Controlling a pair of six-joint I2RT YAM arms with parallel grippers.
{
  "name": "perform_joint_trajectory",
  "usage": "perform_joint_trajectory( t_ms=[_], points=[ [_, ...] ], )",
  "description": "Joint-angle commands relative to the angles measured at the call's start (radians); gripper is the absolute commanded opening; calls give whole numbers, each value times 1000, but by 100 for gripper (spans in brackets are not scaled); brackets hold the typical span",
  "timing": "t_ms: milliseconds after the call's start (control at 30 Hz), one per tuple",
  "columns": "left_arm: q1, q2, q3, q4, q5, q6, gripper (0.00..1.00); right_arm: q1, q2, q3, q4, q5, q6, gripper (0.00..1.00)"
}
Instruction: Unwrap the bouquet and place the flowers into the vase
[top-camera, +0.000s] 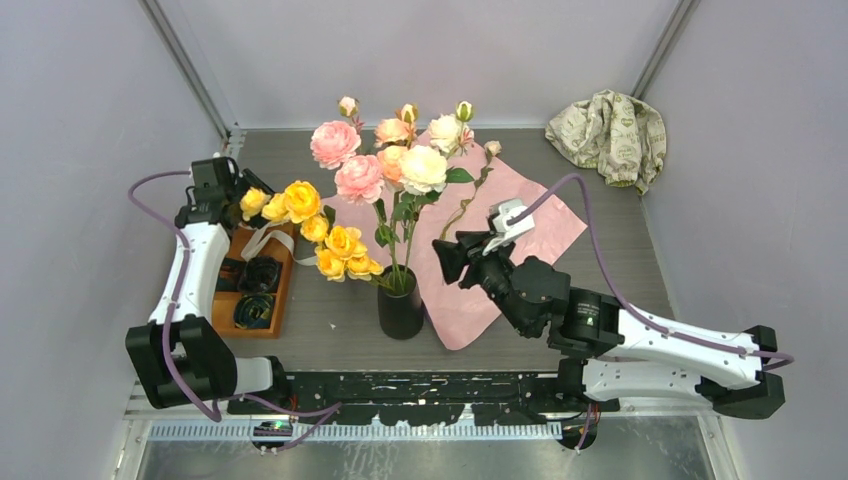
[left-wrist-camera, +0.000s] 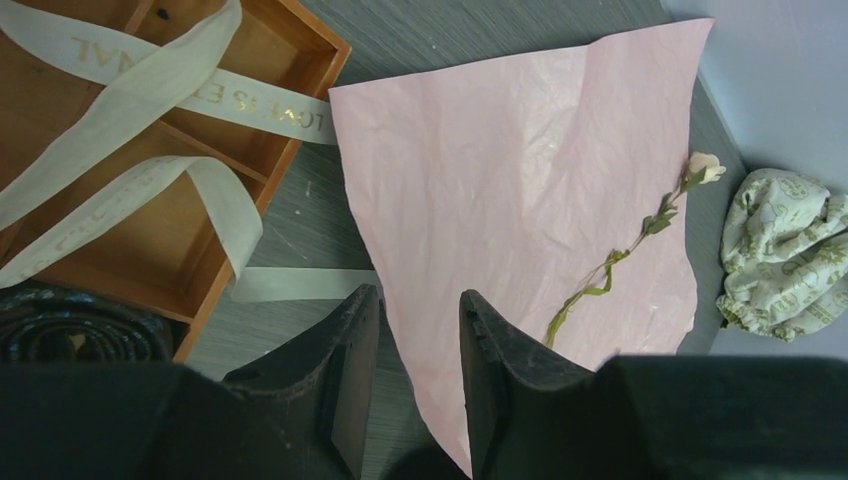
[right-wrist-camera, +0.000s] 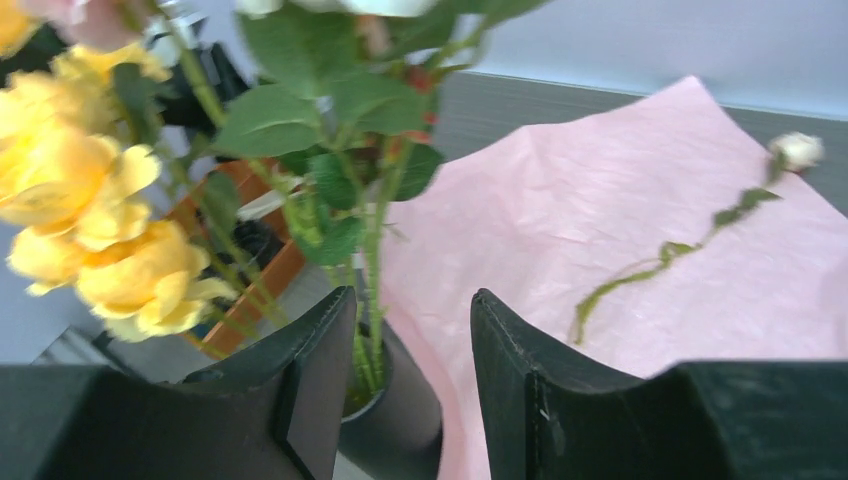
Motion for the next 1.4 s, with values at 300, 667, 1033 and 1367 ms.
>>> perform_joint_trajectory(
  t_ms=[300,667,1033,1367],
  points=[
    [3,-106,31,-40,-104,31,38,-75,113,219,-530,486,453,45],
    [4,-127,53,-91,-177,40,38,-642,264,314,-560,1,489,47],
    [140,-232,23,-207,-376,-35,41,-969,653,521,-500,-388,477,47],
    [159,-299,79,-247,-433,10,39,-1004,1128,863,-576,-431,392,39]
  ],
)
